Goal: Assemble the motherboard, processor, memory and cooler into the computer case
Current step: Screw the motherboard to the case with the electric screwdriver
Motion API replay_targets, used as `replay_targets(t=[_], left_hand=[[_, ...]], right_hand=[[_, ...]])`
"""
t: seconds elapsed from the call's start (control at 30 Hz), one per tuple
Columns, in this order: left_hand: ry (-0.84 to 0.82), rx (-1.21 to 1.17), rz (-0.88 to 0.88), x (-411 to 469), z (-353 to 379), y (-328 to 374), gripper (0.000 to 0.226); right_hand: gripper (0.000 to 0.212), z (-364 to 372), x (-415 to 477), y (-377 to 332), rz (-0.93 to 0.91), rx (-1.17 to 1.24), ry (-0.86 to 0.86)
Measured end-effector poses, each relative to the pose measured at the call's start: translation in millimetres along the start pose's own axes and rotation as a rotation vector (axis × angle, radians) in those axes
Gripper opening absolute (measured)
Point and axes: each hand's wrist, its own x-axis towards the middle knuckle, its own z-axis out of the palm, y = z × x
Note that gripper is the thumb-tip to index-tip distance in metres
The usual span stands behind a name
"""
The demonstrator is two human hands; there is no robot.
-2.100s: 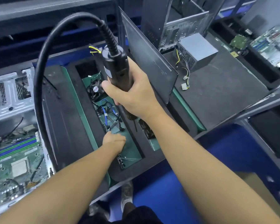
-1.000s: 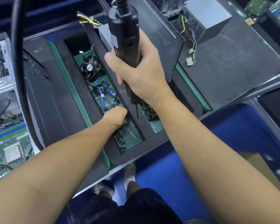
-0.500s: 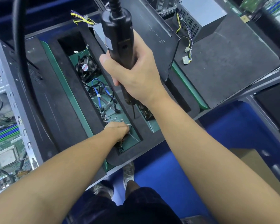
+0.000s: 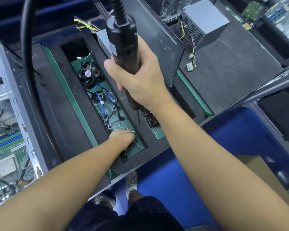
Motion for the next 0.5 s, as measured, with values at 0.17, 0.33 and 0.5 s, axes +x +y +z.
replay_targets(t=[0.17, 0.33, 0.5], left_hand=[[0.003, 0.054, 0.009, 2.0, 3.4, 5.1, 0.024], [-0.007, -0.120, -0.028, -0.6, -4.6, -1.4, 0.025], [0.210, -0.560, -0.085, -19.9, -38.8, -12.0, 0.010]], right_hand=[[0.020, 1.3, -1.8, -0.1, -0.007, -0.006, 0.004], [0.023, 0.6, -2.1, -0.7, 0.003, -0.018, 0.008], [0.018, 10.5, 3.9, -19.7, -0.013, -0.032, -0.039]])
